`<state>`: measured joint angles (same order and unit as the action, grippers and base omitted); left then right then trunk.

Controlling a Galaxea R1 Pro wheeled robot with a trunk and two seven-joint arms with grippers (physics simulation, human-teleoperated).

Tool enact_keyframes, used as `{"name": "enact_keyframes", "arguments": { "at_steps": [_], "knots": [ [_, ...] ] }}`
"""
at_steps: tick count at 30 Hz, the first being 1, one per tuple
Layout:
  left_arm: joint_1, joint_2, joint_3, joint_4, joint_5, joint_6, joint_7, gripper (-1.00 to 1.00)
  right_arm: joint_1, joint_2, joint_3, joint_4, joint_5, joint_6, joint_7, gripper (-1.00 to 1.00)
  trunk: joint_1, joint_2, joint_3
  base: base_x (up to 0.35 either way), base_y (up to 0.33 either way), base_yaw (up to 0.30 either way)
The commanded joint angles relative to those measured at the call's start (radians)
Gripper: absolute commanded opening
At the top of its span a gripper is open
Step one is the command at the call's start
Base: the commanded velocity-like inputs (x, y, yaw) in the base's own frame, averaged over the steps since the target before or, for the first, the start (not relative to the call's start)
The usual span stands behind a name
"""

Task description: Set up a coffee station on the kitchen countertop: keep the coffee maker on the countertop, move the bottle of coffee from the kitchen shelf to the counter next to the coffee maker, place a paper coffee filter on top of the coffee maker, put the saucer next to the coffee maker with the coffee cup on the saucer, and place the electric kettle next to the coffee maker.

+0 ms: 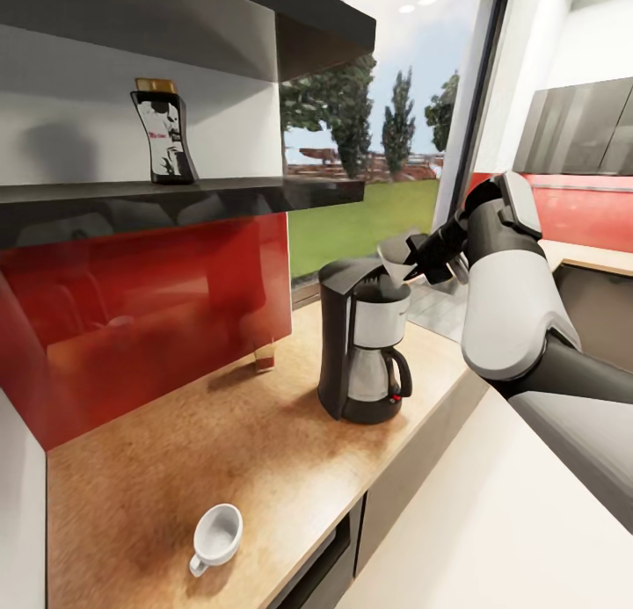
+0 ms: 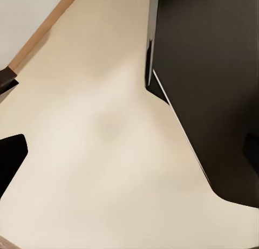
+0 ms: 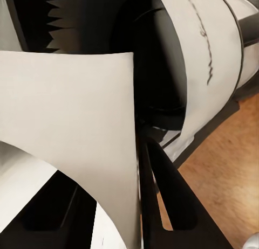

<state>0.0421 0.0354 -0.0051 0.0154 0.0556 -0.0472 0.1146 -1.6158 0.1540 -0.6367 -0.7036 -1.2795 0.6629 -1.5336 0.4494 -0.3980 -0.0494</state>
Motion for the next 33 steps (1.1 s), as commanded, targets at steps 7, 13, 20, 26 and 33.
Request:
{"name": "enact_keyframes", "arguments": {
  "at_steps": [7, 13, 20, 26, 33],
  "knots": [
    [-0.001, 0.000, -0.001, 0.001, 0.006, -0.005, 0.001, 1.00, 0.011, 0.005, -0.003, 0.004, 0.009, 0.011, -0.006, -1.00, 0.001, -0.002, -0.002, 0.001, 0.000, 0.000],
    [-0.001, 0.000, -0.001, 0.001, 0.007, -0.005, 0.000, 1.00, 0.021, 0.004, -0.003, 0.030, 0.011, 0.011, -0.003, -1.00, 0.001, -0.002, -0.002, 0.026, 0.031, 0.000],
    [-0.001, 0.001, -0.001, 0.001, 0.007, -0.005, 0.000, 1.00, 0.022, 0.004, -0.003, 0.032, 0.010, 0.011, -0.002, -1.00, 0.001, -0.002, -0.002, 0.014, 0.012, 0.000],
    [-0.001, 0.001, -0.001, 0.001, 0.006, -0.006, 0.000, 1.00, 0.022, 0.004, -0.003, 0.031, 0.011, 0.011, -0.002, -1.00, 0.001, -0.002, -0.002, 0.089, 0.000, 0.000],
    [-0.001, 0.000, -0.001, 0.001, 0.005, -0.006, 0.000, 1.00, 0.022, 0.003, -0.003, 0.030, 0.011, 0.011, -0.002, -1.00, 0.001, -0.002, -0.002, 0.009, 0.000, 0.000]
  ]
}}
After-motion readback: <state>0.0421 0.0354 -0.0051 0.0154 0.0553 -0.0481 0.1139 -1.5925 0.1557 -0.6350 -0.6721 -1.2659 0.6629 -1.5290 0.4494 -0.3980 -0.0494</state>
